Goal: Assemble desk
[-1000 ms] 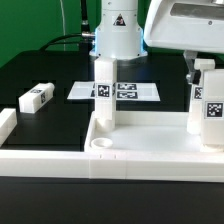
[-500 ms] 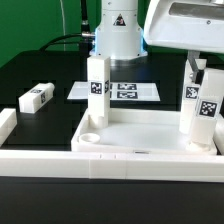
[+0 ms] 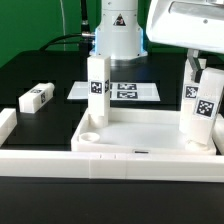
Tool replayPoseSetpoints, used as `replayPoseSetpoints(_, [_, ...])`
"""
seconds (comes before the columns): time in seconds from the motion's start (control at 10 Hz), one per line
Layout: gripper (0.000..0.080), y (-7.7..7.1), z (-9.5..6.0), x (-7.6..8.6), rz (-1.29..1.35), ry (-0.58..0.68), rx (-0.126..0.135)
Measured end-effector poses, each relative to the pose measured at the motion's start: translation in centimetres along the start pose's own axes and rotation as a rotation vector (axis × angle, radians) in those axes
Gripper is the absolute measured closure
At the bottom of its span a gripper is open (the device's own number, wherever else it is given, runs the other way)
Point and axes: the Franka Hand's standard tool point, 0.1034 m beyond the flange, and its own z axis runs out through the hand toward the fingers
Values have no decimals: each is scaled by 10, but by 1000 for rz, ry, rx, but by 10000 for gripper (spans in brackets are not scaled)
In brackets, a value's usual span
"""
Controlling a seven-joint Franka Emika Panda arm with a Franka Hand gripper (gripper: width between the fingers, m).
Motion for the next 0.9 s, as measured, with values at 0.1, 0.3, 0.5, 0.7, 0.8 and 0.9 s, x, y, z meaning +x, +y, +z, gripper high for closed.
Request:
replayPoseSetpoints(0.1, [509, -1, 1, -2, 127, -12, 10])
replayPoseSetpoints(0.3, [509, -3, 2, -4, 318, -37, 32])
replayPoseSetpoints(0.5, [509, -5, 2, -4, 500, -45, 48])
replayPoseSetpoints(0.7, [509, -6, 2, -3, 696, -64, 57])
replayPoseSetpoints(0.8, [509, -6, 2, -3, 753, -64, 57])
replayPoseSetpoints(0.9, [509, -6, 2, -3, 764, -65, 57])
